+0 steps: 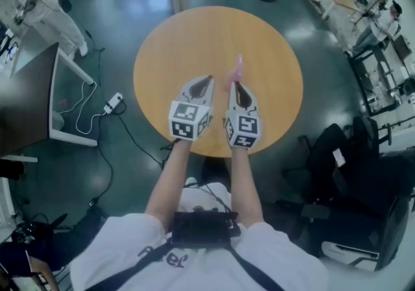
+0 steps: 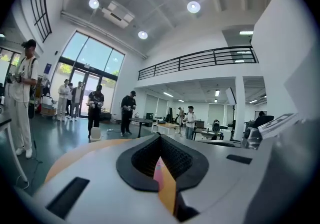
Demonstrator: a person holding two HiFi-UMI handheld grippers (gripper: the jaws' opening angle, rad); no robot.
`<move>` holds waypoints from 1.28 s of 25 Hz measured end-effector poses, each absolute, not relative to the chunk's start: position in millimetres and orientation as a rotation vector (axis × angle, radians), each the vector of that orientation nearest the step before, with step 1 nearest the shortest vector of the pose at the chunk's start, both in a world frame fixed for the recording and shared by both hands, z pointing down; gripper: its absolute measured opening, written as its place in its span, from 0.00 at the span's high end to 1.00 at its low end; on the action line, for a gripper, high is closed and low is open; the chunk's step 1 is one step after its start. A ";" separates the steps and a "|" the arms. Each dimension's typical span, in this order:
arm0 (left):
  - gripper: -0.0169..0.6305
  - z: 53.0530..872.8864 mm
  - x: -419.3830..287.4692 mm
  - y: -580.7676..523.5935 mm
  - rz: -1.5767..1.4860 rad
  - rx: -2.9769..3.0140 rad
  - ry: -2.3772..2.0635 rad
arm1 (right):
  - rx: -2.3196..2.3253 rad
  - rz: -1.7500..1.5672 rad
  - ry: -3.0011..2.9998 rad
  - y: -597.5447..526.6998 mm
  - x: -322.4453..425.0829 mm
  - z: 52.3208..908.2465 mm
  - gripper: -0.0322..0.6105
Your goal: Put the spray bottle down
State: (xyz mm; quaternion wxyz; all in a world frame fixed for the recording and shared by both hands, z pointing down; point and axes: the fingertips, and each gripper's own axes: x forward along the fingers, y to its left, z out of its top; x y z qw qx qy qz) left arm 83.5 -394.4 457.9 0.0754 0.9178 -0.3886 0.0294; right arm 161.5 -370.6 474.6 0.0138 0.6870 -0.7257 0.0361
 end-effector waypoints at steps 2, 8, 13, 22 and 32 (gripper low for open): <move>0.95 443.4 76.5 -384.8 0.062 2.776 -1.170 | 2.138 0.073 -2.264 -360.0 152.0 454.7 0.89; 0.95 415.1 62.8 -360.7 -0.005 2.832 -1.195 | 2.157 -0.027 -2.265 -333.8 137.0 407.3 0.91; 0.95 401.0 51.4 -352.1 -0.027 2.857 -1.209 | 2.205 -0.050 -2.269 -321.6 131.3 387.0 0.91; 0.95 380.9 51.8 -341.8 -0.081 2.888 -1.192 | 2.177 -0.129 -2.319 -308.6 114.0 364.5 0.92; 0.95 363.5 51.2 -339.8 -0.117 2.921 -1.206 | 2.205 -0.173 -2.331 -302.3 120.3 348.7 0.91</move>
